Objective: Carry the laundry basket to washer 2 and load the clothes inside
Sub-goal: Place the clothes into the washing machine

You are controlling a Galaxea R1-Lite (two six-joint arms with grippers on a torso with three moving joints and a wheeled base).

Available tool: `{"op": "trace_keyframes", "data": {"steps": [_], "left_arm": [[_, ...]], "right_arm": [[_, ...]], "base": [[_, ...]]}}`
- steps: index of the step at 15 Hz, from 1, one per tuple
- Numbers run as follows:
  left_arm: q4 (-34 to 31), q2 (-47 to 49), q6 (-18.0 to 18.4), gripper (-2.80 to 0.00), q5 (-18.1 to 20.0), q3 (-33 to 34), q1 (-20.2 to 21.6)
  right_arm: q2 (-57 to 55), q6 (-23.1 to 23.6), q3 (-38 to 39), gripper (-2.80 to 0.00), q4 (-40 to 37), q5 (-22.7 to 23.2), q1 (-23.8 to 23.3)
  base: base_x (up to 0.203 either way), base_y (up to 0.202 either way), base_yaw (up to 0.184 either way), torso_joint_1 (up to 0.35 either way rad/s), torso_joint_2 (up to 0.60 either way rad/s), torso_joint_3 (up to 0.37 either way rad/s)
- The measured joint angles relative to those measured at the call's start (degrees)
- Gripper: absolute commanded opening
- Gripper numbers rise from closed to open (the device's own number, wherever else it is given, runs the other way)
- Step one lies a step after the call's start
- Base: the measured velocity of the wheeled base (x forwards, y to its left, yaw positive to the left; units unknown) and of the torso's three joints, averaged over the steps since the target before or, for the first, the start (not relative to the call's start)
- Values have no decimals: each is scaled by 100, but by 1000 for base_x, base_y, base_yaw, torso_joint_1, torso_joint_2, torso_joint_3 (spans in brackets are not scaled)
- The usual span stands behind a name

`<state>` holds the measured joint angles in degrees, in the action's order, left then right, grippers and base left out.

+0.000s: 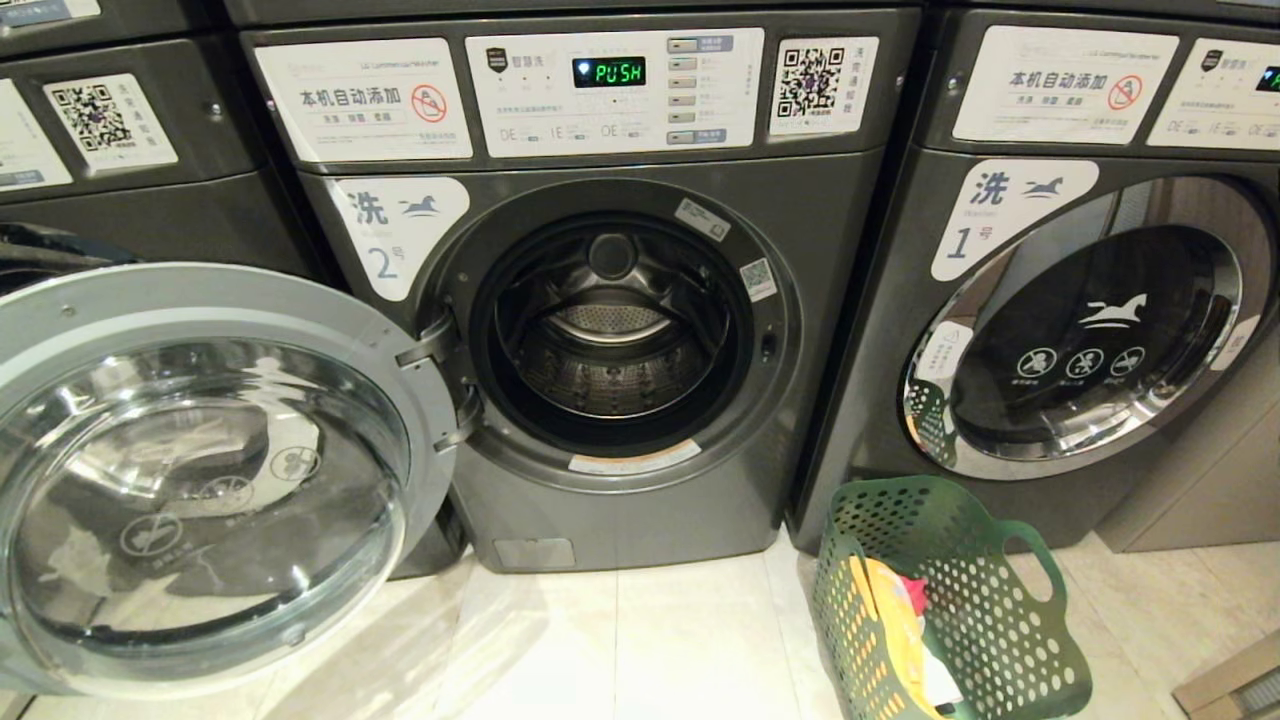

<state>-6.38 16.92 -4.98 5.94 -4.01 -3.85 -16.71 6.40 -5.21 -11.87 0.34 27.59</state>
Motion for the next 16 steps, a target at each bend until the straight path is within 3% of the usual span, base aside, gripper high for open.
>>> {"op": "trace_keyframes", "data": {"steps": [2,6,9,14,16], "left_arm": [[-1,-30,13,-280,-121,-12,0],[234,-81,743,-280,-554,146,7],[113,-248,952,-280,-557,201,257],[-35,-565,983,-280,-550,132,378],[-17,-959,1115,-280,-412,132,401]], "right_arm": [[29,-230,-249,-280,-672,-249,-386],[105,-487,-380,-280,-978,-401,-1384],[123,-532,-396,-280,-1013,-551,-1859],[267,-509,-406,-280,-1026,-561,-2754],[579,-427,-401,-280,-1024,-483,-2830]], "base": [[0,0,0,0,0,0],[0,0,0,0,0,0],[0,0,0,0,0,0],[0,0,0,0,0,0],[0,0,0,0,0,0]]}}
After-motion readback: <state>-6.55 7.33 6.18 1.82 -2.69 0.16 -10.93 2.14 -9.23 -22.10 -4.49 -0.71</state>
